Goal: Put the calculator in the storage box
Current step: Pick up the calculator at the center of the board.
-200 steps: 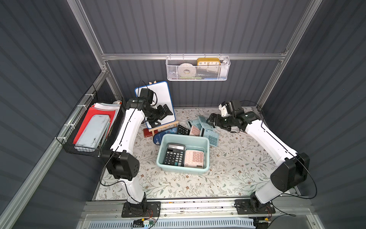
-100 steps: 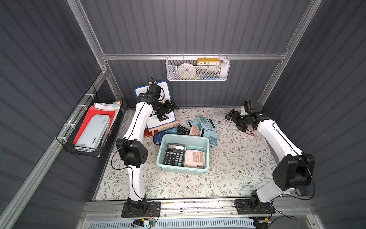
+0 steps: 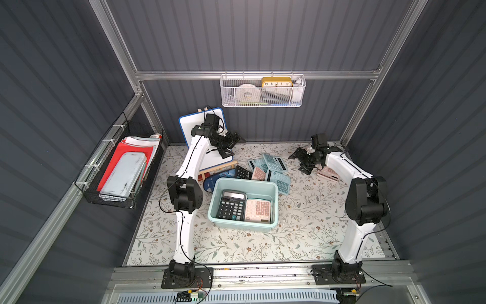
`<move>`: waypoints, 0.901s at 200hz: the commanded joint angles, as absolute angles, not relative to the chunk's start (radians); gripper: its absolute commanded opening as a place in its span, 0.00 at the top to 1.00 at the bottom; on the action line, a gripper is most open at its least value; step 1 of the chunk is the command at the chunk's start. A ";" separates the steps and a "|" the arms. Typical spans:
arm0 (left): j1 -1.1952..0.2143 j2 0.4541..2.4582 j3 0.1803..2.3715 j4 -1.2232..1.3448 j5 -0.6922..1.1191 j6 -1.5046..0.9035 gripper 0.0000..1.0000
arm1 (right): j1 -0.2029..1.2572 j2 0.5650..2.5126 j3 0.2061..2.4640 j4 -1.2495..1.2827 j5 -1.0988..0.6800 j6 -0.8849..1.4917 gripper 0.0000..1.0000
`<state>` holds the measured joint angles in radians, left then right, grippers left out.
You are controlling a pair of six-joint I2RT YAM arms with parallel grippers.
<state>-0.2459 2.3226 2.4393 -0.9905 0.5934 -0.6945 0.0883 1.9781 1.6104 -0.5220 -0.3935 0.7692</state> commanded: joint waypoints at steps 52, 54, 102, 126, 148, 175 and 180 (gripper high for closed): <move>-0.331 2.428 2.495 -0.766 0.651 -0.865 0.10 | 0.060 2.121 1.717 -0.432 -0.454 0.815 0.15; -0.334 2.428 2.494 -0.769 0.649 -0.865 0.11 | 0.059 2.124 1.719 -0.431 -0.455 0.815 0.15; -0.356 2.374 2.408 -0.793 0.557 -0.834 0.11 | 0.054 2.192 1.742 -0.407 -0.485 0.817 0.16; -0.387 2.421 2.459 -0.818 0.540 -0.813 0.11 | 0.053 2.234 1.757 -0.381 -0.503 0.835 0.17; -0.416 2.469 2.506 -0.822 0.542 -0.809 0.13 | 0.054 2.261 1.760 -0.356 -0.514 0.855 0.19; -0.433 2.508 2.516 -0.824 0.534 -0.814 0.16 | 0.055 2.283 1.761 -0.348 -0.521 0.856 0.22; -0.435 2.513 2.516 -0.825 0.531 -0.814 0.16 | 0.054 2.286 1.761 -0.347 -0.521 0.855 0.23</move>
